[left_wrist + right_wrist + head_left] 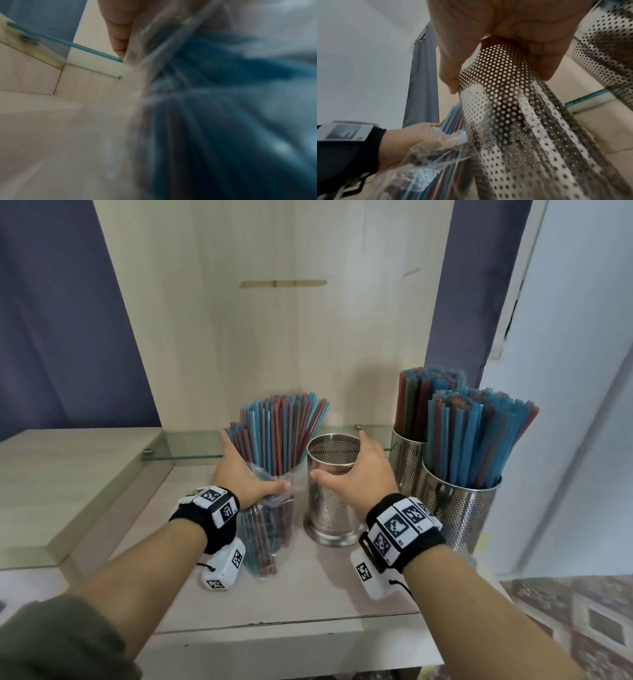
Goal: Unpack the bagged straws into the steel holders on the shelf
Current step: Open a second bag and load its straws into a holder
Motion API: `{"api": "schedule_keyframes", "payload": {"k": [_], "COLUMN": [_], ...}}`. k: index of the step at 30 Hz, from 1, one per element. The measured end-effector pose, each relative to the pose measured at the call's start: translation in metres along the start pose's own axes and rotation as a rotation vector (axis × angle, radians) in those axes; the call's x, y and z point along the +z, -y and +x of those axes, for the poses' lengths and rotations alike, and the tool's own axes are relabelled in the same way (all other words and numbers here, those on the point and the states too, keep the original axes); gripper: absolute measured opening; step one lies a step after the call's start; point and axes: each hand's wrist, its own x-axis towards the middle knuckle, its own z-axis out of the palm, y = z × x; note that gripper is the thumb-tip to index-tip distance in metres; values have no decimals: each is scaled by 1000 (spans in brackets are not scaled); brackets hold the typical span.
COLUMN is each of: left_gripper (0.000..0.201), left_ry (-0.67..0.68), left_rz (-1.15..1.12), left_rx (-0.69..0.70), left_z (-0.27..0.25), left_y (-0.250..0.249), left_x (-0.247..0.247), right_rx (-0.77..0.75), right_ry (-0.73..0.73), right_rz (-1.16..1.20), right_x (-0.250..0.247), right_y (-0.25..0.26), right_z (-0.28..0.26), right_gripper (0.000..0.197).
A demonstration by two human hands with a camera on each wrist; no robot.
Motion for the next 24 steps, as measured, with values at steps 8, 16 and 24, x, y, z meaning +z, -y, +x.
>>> {"api": "schedule_keyframes", "payload": {"k": [8, 16, 24], "left_gripper": [154, 151, 152], "left_ry": [-66, -85, -90], "left_rz": [45, 118, 72], "left_rx": [138, 159, 135], "left_z": [-13, -16, -14], "left_y": [17, 17, 17], "left_x": [-18, -15, -7], "right_rx": [49, 9, -38], "right_ry": [-37, -36, 245], "right_rz": [14, -315, 100], "right_x": [-8, -12, 25], "right_y": [-7, 18, 93], "right_z": [3, -2, -4], "right_gripper": [117, 110, 72]}}
